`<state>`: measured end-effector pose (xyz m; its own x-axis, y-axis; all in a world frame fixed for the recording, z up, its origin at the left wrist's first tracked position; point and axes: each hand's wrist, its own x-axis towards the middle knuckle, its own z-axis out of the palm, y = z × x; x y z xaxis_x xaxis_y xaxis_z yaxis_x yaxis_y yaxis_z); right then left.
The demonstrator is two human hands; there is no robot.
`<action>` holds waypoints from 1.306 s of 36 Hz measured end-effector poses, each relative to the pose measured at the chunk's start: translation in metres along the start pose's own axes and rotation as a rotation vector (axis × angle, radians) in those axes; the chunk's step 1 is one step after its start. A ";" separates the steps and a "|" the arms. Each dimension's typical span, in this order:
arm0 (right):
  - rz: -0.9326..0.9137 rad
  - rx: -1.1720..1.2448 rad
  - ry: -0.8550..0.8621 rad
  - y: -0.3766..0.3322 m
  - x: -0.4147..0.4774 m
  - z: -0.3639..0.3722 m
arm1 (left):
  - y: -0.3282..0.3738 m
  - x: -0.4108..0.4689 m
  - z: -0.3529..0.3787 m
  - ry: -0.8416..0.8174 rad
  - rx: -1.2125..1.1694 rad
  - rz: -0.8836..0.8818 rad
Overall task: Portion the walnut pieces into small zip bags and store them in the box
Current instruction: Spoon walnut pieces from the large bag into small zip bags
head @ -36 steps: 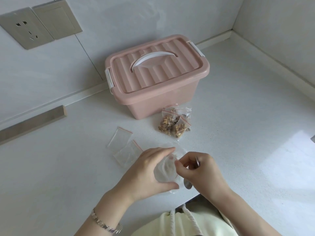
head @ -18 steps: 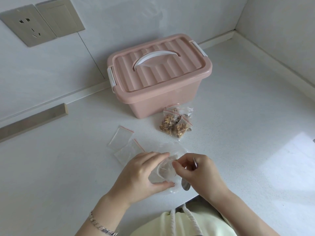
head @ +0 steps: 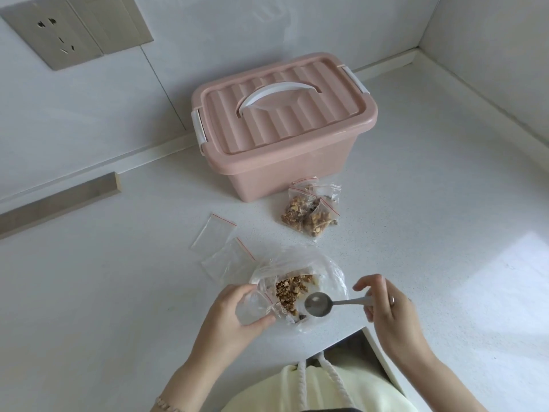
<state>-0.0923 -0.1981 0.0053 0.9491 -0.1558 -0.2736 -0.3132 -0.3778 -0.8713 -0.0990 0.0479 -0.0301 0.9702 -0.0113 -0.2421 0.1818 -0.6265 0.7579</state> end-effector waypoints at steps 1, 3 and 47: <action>0.012 -0.027 0.008 0.003 -0.001 0.000 | -0.001 0.001 0.003 -0.002 -0.012 0.010; 0.027 -0.037 0.035 0.008 -0.003 -0.001 | -0.003 0.004 0.008 -0.040 -0.035 -0.006; 0.322 0.398 0.032 0.012 0.021 -0.021 | 0.015 0.012 0.025 0.031 0.059 0.076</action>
<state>-0.0772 -0.2256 -0.0022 0.8033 -0.2376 -0.5461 -0.5465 0.0702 -0.8345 -0.0889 0.0192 -0.0371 0.9855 -0.0365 -0.1657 0.0990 -0.6694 0.7363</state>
